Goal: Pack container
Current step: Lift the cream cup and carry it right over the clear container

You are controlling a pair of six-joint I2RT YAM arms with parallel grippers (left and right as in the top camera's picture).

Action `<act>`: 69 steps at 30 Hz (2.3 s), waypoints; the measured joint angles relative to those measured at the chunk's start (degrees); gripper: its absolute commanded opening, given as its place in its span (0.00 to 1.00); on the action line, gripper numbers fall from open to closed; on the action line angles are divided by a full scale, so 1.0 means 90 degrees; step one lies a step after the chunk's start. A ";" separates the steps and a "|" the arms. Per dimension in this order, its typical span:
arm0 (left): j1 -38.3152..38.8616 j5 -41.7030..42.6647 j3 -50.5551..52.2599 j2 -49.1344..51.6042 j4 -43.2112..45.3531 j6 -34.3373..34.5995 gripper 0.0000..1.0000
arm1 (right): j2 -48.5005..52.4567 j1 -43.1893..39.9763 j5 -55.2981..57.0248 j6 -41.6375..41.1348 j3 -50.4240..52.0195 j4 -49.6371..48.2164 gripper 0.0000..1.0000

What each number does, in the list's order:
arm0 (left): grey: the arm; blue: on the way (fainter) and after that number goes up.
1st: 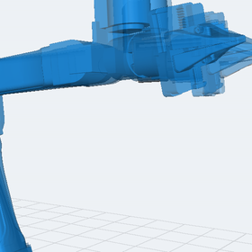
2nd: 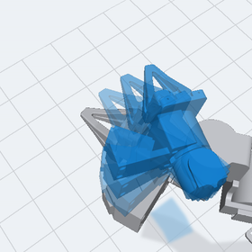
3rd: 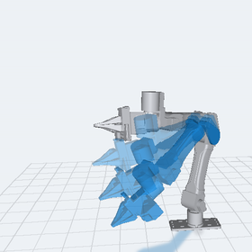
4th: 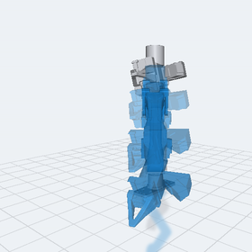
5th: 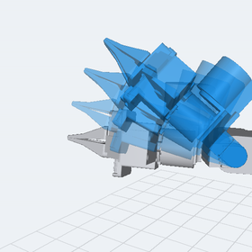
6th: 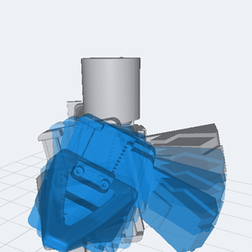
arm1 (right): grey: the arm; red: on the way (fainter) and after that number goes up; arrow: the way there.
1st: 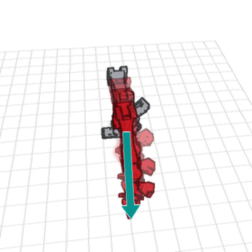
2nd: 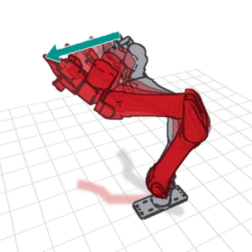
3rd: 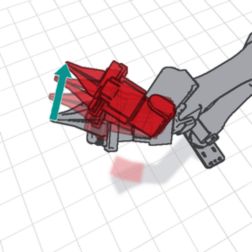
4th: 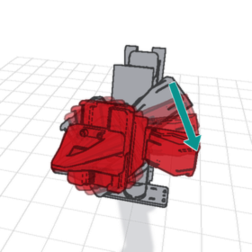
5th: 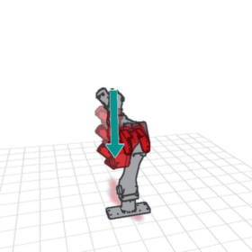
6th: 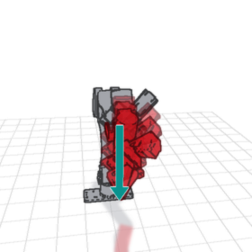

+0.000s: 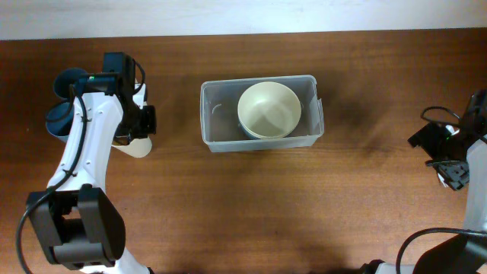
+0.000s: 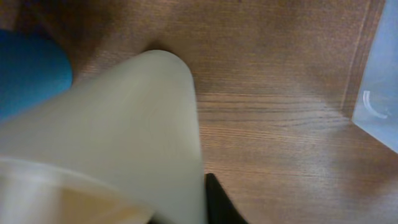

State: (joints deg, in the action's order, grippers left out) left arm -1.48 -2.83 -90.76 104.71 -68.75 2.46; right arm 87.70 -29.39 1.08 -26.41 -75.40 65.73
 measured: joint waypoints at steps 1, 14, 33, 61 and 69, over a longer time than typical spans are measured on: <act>0.0000 0.0010 0.0000 0.0000 -0.0012 0.0007 0.02 | 0.0000 0.0000 0.0000 0.0002 0.0000 -0.0002 0.99; 0.0000 0.0005 0.0000 0.0000 -0.0151 0.0000 0.02 | 0.0000 0.0000 0.0000 0.0000 0.0000 -0.0002 0.99; 0.0007 0.0330 0.0000 -0.1258 -0.0527 0.0046 0.02 | 0.0000 0.0000 0.0000 0.0000 0.0000 -0.0002 0.99; 0.2341 0.0685 -0.0444 -0.2824 0.1756 0.0733 0.02 | 0.0000 0.0000 0.0000 0.0000 0.0000 0.0000 0.99; 0.2363 0.0529 -0.1688 -0.1751 0.1265 0.0733 0.02 | 0.0000 0.0000 0.0000 0.0002 0.0000 0.0002 0.99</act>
State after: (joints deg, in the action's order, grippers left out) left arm 19.79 1.93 -105.95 88.95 -57.36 9.06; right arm 87.70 -29.39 1.08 -26.39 -75.40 65.76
